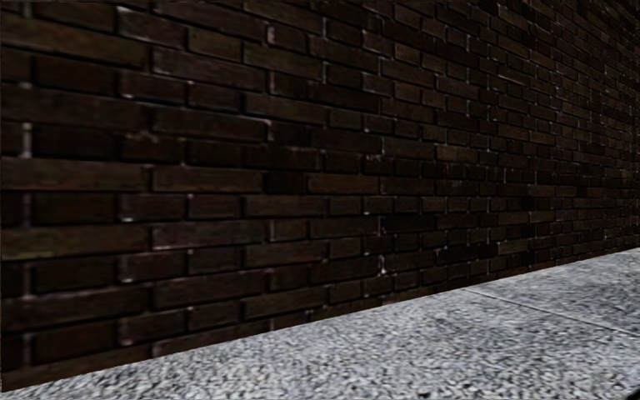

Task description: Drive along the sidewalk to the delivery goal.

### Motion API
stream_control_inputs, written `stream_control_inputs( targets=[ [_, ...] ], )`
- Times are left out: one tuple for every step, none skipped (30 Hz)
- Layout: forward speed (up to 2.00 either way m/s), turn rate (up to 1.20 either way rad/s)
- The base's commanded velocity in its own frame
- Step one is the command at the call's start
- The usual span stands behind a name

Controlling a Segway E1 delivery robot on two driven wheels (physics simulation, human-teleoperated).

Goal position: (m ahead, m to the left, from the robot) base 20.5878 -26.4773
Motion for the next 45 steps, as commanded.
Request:
stream_control_inputs(
  targets=[
    [1.69,-1.2],
    [1.69,-1.2],
    [1.69,-1.2],
    [1.69,-1.2],
    [1.69,-1.2],
    [1.69,-1.2],
    [1.69,-1.2],
    [1.69,-1.2],
    [1.69,-1.2],
    [1.69,-1.2],
    [1.69,-1.2],
    [1.69,-1.2],
    [1.69,-1.2],
    [1.69,-1.2],
    [1.69,-1.2],
    [1.69,-1.2],
    [1.69,-1.2],
    [1.69,-1.2],
    [1.69,-1.2],
    [1.69,-1.2],
    [1.69,-1.2],
    [1.69,-1.2],
    [1.69,-1.2],
    [1.69,-1.2],
    [1.69,-1.2],
    [1.69,-0.54],
    [1.69,-0.06],
    [1.69,0.0],
    [1.69,0.0],
    [1.69,0.0],
    [1.69,0.0],
    [1.69,0.0],
    [1.69,0.0],
    [1.69,0.0],
    [1.69,0.0],
    [1.69,0.0],
    [1.69,0.0],
    [1.69,0.0],
    [1.69,0.0],
    [1.69,0.0],
    [1.69,0.0],
    [1.69,0.0],
    [1.69,0.0],
    [1.69,0.0],
    [1.69,0.0]
  ],
)
